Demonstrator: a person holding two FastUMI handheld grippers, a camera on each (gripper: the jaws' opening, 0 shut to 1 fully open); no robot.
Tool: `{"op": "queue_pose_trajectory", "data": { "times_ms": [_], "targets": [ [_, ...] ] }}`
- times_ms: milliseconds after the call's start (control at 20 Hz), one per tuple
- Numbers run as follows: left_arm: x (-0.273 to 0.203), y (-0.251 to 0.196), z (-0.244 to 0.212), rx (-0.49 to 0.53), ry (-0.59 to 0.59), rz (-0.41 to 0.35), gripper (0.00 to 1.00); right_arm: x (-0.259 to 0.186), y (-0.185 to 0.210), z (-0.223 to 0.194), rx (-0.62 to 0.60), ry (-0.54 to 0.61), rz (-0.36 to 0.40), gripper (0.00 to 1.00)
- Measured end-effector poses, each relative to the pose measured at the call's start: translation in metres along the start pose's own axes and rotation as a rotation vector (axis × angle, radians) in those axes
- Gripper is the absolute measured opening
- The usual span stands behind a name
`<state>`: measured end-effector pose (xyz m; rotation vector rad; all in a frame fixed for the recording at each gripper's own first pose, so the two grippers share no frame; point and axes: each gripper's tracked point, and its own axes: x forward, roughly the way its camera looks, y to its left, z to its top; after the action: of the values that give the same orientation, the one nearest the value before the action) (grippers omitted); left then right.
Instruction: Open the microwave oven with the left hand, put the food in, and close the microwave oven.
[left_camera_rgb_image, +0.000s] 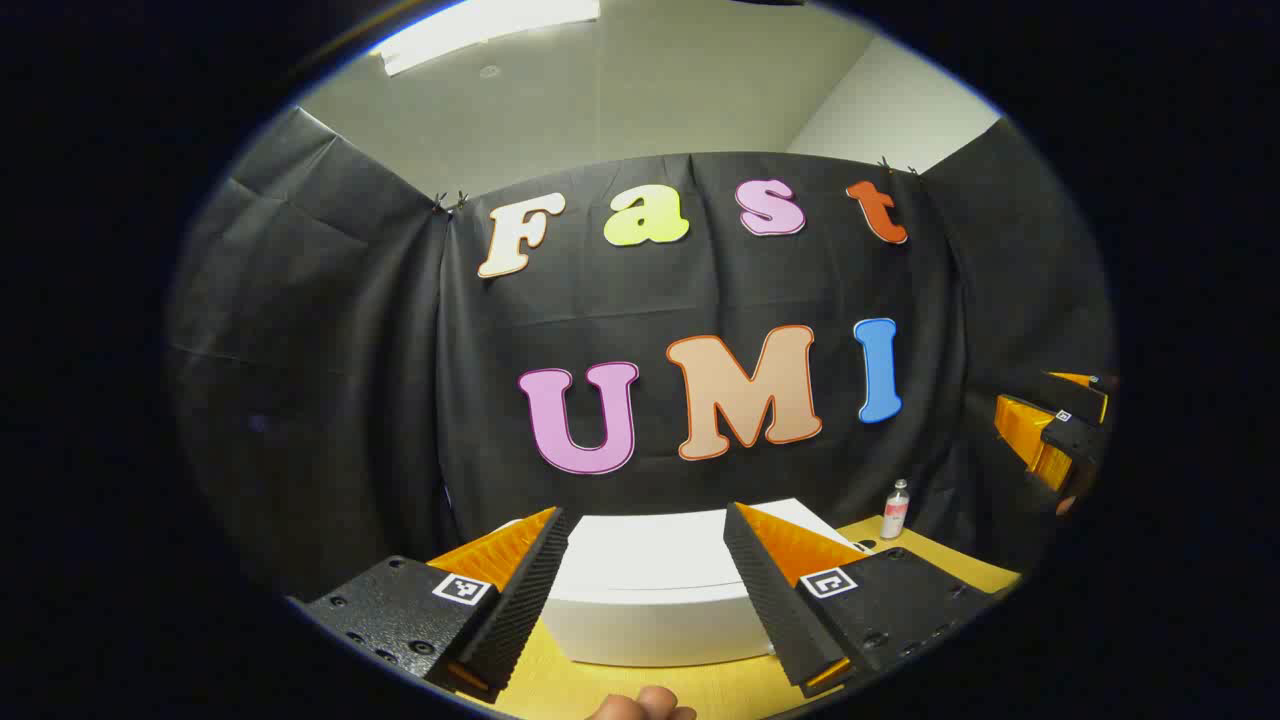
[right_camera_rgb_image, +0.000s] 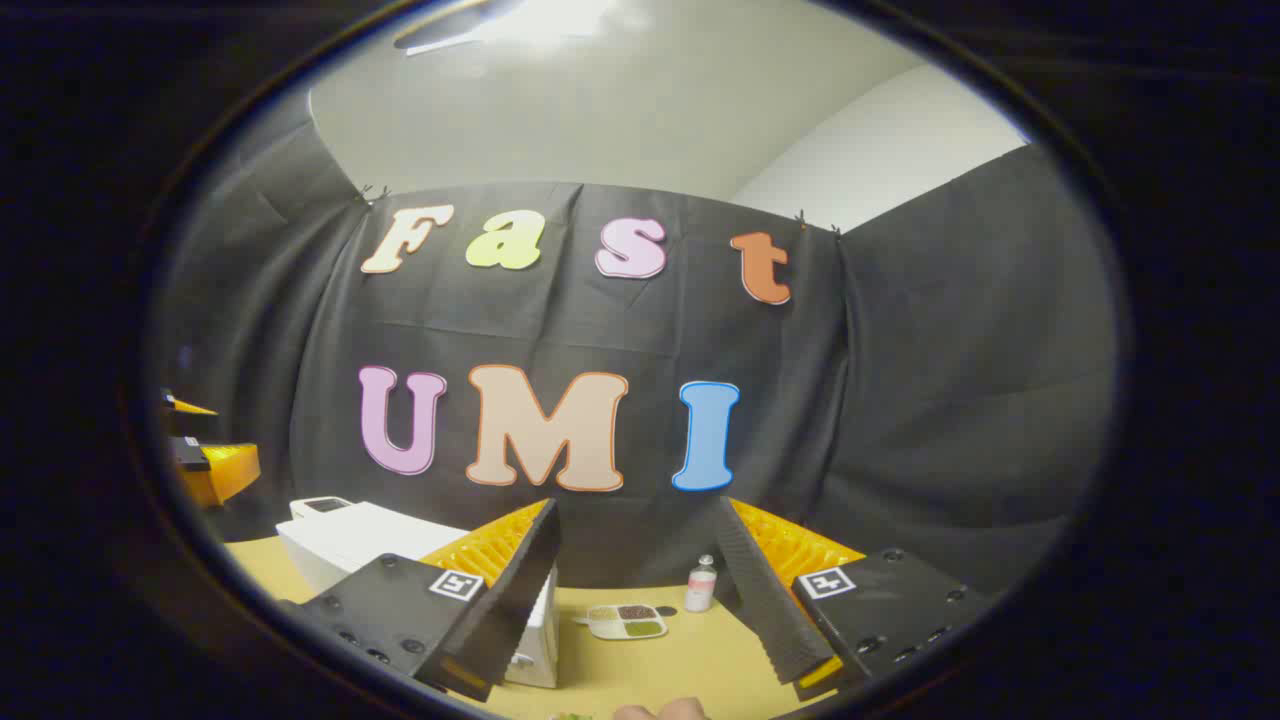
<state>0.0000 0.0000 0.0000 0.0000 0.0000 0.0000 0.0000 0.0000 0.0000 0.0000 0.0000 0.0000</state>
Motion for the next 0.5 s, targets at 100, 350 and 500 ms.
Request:
{"op": "queue_pose_trajectory", "data": {
  "times_ms": [100,350,500],
  "targets": [
    [0.0001,0.0,-0.0004,0.0,0.001,-0.004,0.96,0.0,-0.0017,-0.0005,-0.008,0.0,-0.002,0.96],
    [-0.002,-0.0037,0.0046,-0.016,-0.017,-0.015,0.96,-0.0014,-0.0004,-0.0008,-0.013,0.012,0.005,0.96],
    [-0.0015,-0.0047,-0.0002,-0.016,-0.004,-0.011,0.96,-0.0018,0.0007,0.001,-0.032,0.004,0.013,0.96]
  ]
}}
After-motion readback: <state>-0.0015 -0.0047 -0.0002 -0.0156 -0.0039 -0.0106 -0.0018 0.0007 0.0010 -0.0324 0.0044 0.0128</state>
